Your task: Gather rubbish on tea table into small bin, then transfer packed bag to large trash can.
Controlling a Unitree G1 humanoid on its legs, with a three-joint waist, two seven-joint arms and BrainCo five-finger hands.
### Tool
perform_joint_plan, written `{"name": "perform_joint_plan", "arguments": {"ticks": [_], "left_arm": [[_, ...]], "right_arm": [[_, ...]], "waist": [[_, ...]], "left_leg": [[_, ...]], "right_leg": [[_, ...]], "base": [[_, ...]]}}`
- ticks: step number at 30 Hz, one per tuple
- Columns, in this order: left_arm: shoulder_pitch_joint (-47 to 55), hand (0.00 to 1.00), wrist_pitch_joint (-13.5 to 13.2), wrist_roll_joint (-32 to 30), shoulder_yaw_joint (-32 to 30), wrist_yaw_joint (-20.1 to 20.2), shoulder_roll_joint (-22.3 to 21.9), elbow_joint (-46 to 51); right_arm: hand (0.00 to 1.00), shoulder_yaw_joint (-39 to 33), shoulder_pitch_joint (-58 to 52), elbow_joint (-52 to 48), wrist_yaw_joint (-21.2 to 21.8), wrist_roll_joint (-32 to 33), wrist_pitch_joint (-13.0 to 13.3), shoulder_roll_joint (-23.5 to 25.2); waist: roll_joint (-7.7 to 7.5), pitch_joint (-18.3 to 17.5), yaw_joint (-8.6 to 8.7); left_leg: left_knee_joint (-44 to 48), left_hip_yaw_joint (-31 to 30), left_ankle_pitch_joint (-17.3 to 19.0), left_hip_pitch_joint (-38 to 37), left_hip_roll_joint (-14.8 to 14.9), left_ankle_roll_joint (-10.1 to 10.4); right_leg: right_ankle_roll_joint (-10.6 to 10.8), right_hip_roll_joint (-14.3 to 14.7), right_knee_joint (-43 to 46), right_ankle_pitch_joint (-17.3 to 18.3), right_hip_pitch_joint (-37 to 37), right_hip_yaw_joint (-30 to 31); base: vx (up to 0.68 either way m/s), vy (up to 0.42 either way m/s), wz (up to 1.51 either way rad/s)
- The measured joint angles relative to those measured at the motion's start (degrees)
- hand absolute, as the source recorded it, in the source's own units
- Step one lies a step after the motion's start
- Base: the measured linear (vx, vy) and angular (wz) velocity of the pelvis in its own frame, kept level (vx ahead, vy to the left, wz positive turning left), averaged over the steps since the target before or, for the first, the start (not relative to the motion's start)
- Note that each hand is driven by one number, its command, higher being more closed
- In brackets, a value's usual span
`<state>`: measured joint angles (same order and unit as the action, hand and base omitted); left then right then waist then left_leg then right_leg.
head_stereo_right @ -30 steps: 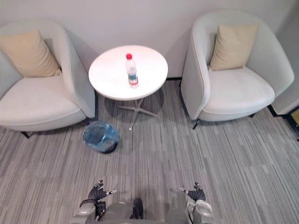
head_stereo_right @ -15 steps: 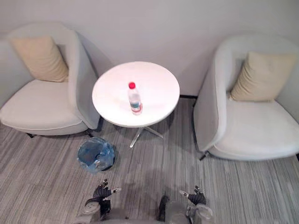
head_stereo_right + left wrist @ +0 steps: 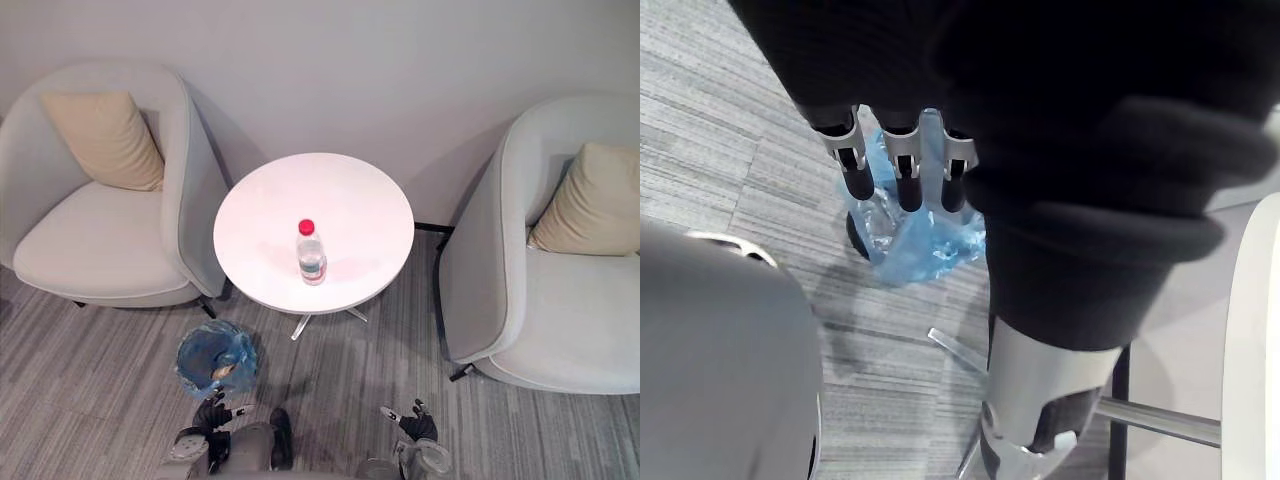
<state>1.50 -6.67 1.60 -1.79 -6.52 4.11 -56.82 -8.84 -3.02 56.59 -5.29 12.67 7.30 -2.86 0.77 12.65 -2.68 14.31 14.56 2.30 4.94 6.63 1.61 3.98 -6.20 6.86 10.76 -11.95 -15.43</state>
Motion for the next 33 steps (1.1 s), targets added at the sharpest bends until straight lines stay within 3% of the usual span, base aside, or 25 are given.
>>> {"name": "perform_joint_plan", "arguments": {"ticks": [1, 3, 5, 6, 7, 8, 9, 11, 12, 13, 17, 19, 27, 33], "left_arm": [[0.3, 0.00, 0.0, 0.0, 0.0, 0.0, 0.1, 0.0], [0.3, 0.00, 0.0, 0.0, 0.2, 0.2, 0.4, 0.0], [0.5, 0.00, 0.0, 0.0, 1.3, 0.1, 0.6, 0.0], [0.6, 0.00, 0.0, 0.0, 1.9, 0.1, 1.0, 0.1], [0.7, 0.00, 0.0, 0.0, 2.2, 0.1, 1.3, 0.1], [0.7, 0.00, 0.1, 0.0, 2.2, 0.0, 1.2, 0.1], [0.7, 0.00, 0.1, 0.1, 2.2, 0.0, 1.8, 0.1], [0.9, 0.00, 0.1, 0.0, 2.1, 0.0, 1.8, 0.1], [1.0, 0.00, 0.0, 0.1, 2.1, 0.1, 1.8, 0.1], [0.7, 0.00, 0.0, 0.0, 1.6, 0.1, 2.0, -0.1], [1.4, 0.00, -0.2, 0.0, 0.9, 0.0, -0.1, 0.0], [1.5, 0.00, -0.2, 0.0, 0.8, 0.1, -0.4, 0.0], [1.5, 0.00, -0.2, 0.0, 1.1, 0.1, 0.4, -0.8], [1.6, 0.00, -0.3, 0.0, 2.3, 0.0, 0.7, -1.0]], "right_arm": [[0.00, 0.2, 0.3, 0.4, 0.0, -0.1, 0.0, 0.0], [0.00, 0.4, 1.1, 0.7, 0.0, -1.1, 0.0, -0.1], [0.00, 0.8, 1.1, 1.1, 0.1, -1.7, 0.0, -1.6], [0.00, 0.9, 1.0, 1.1, 0.1, -1.9, -0.1, -2.1], [0.00, 1.0, 0.9, 1.1, 0.1, -2.0, -0.1, -1.7], [0.00, 1.0, 0.6, 1.1, 0.3, -2.0, -0.1, -1.4], [0.00, 1.5, 0.2, 1.1, 0.4, -1.9, -0.1, -0.7], [0.00, 2.4, -0.3, 1.0, 0.4, -1.9, 0.1, -0.7], [0.00, 2.5, -0.7, 1.0, 0.4, -1.9, 0.1, -0.7], [0.00, 2.6, -1.2, 1.1, 0.4, -1.8, 0.1, -0.6], [0.00, 2.1, -0.6, 0.5, 0.4, -1.8, 0.4, -0.9], [0.00, 2.1, -1.1, 0.6, 0.4, -1.8, 0.3, -0.8], [0.00, 2.4, -3.0, 0.1, 0.0, -2.0, 0.4, -1.0], [0.00, 3.2, -5.5, -13.2, -1.1, -4.4, 1.1, -2.0]], "waist": [[-0.46, -0.3, -0.07], [-1.81, -0.2, 0.07], [-1.82, -0.4, 0.28], [-1.85, -0.7, 0.27], [-1.69, -0.8, 0.42], [-1.89, -1.0, 0.70], [-2.38, -1.0, 0.70], [-2.75, -1.1, 0.79], [-3.32, -1.5, 0.66], [-5.16, -1.8, 0.45], [-1.58, -3.0, 0.13], [-0.92, -3.3, 0.14], [-2.41, -4.0, 0.36], [-2.30, -4.3, 0.49]], "left_leg": [[-0.5, 0.1, 0.0, -0.3, -0.8, 0.0], [0.1, 0.4, 1.9, -0.7, -2.9, -2.1], [-0.4, 0.1, 3.5, -1.6, -3.8, -2.3], [-1.2, -0.5, 3.8, -2.3, -4.4, -2.6], [-1.7, -1.7, 3.7, -3.0, -4.2, -3.2], [-1.7, -2.6, 3.9, -3.1, -4.1, -3.4], [-2.0, -4.7, 4.1, -3.4, -3.9, -3.5], [-1.8, -6.8, 3.8, -4.0, -3.5, -2.6], [-1.5, -7.3, 3.9, -4.1, -4.0, -2.4], [-0.7, -8.8, 4.4, -4.4, -5.7, -1.7], [-1.7, -10.9, 4.6, -4.5, -4.0, -0.9], [-1.9, -11.3, 4.8, -4.7, -3.5, -0.6], [-4.1, -12.8, 4.0, -5.7, -3.6, 0.2], [-7.0, -12.8, 1.6, -5.9, -5.0, -0.7]], "right_leg": [[0.5, -0.4, 0.3, 0.6, 0.2, 0.2], [2.8, -3.1, 4.1, 4.2, 1.4, 0.1], [4.2, -4.8, 12.5, 5.1, 4.0, 1.3], [5.2, -5.9, 21.3, 4.3, 8.1, 2.7], [4.3, -6.0, 28.2, 3.7, 11.7, 4.7], [3.3, -5.4, 28.2, 4.5, 12.5, 5.6], [1.9, -3.4, 26.1, 6.4, 14.4, 8.1], [1.4, -0.2, 19.5, 5.9, 15.3, 11.1], [0.1, 0.2, 16.3, 4.2, 15.3, 11.9], [0.2, -0.5, 12.5, -1.4, 15.5, 12.6], [-0.6, 1.0, 7.2, -2.6, 12.4, 10.6], [-1.0, 1.8, 5.2, -3.4, 10.9, 10.2], [-0.7, 2.1, 0.1, -5.5, 8.0, 9.0], [0.0, 1.3, -2.2, -7.6, 8.0, 9.1]], "base": [[0.05, -0.007, -0.06], [0.07, 0.050, -0.01], [0.09, 0.063, 0.03], [0.10, 0.093, 0.23], [0.11, 0.111, 0.39], [0.17, 0.065, 0.65], [0.15, 0.012, 0.66], [0.16, -0.018, 0.78], [0.19, -0.051, 0.86], [0.20, -0.072, 0.78], [0.15, -0.074, 0.24], [0.11, -0.069, 0.03], [0.03, -0.020, 0.06], [-0.06, 0.026, 0.01]]}}
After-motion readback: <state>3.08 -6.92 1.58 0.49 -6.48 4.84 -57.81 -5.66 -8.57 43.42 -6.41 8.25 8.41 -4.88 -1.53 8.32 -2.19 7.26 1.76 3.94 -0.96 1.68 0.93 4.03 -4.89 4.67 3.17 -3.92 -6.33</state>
